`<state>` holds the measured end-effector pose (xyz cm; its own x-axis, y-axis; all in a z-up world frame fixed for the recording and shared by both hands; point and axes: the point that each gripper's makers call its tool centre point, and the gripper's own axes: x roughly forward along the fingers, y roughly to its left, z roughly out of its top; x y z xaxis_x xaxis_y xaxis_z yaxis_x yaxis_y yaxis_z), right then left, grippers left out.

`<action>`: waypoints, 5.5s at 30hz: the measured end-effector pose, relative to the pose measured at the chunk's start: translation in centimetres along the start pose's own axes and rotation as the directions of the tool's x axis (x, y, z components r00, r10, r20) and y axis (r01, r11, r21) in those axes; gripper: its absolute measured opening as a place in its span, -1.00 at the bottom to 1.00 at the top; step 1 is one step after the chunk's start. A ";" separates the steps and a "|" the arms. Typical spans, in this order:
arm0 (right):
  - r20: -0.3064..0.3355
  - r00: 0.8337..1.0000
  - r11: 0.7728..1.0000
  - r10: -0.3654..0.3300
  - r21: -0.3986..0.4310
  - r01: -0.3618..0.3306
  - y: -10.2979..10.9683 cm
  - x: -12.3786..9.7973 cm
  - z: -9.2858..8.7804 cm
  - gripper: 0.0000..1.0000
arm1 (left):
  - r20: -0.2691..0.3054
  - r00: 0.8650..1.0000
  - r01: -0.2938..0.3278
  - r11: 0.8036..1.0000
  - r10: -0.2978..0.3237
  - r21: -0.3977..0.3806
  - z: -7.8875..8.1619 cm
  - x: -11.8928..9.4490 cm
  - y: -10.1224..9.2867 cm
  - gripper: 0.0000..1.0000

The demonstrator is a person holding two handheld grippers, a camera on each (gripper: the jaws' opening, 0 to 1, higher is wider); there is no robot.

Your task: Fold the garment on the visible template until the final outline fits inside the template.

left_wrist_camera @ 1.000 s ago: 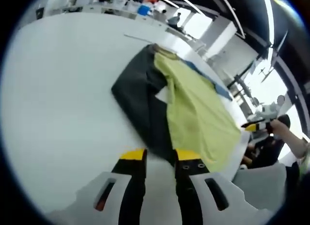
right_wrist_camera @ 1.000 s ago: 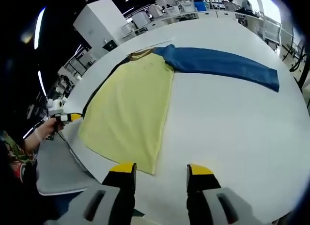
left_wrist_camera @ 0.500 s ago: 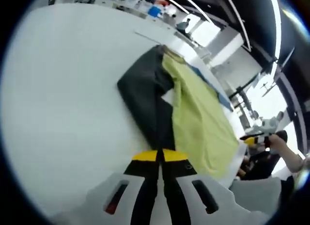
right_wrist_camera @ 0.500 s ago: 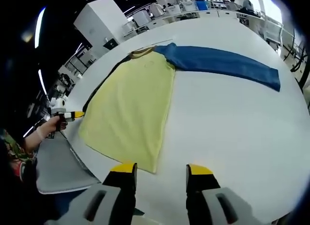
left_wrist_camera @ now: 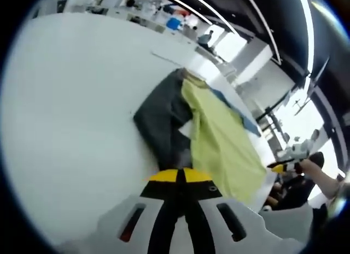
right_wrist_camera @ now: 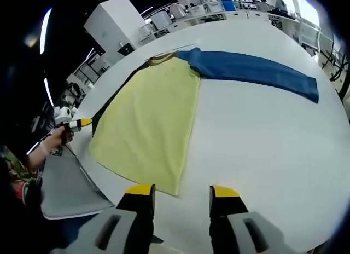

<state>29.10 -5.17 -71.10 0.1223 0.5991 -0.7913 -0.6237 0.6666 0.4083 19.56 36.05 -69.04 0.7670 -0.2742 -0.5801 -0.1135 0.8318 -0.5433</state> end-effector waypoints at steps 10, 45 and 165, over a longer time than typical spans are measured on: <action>0.001 1.000 1.000 0.001 0.005 -0.001 0.0 -0.1 -0.2 -0.27 | -0.013 0.997 -0.081 0.996 0.081 0.026 0.8 -0.5 3.5 -1.00; 0.001 1.000 1.000 0.004 0.007 -0.004 0.3 0.1 0.0 -0.28 | -0.174 0.968 0.009 0.672 0.179 0.741 -3.7 -3.0 3.0 -0.68; -0.029 1.000 0.997 -0.010 -0.071 0.008 1.7 0.7 2.4 -0.24 | -0.340 0.793 -0.408 0.855 0.506 0.320 11.8 -7.1 24.3 -0.99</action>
<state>30.01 -2.58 -69.90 0.1065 0.5791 -0.8083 -0.6757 0.6385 0.3684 18.78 63.86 -70.93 0.3357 0.0391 -0.9412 -0.2074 0.9777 -0.0334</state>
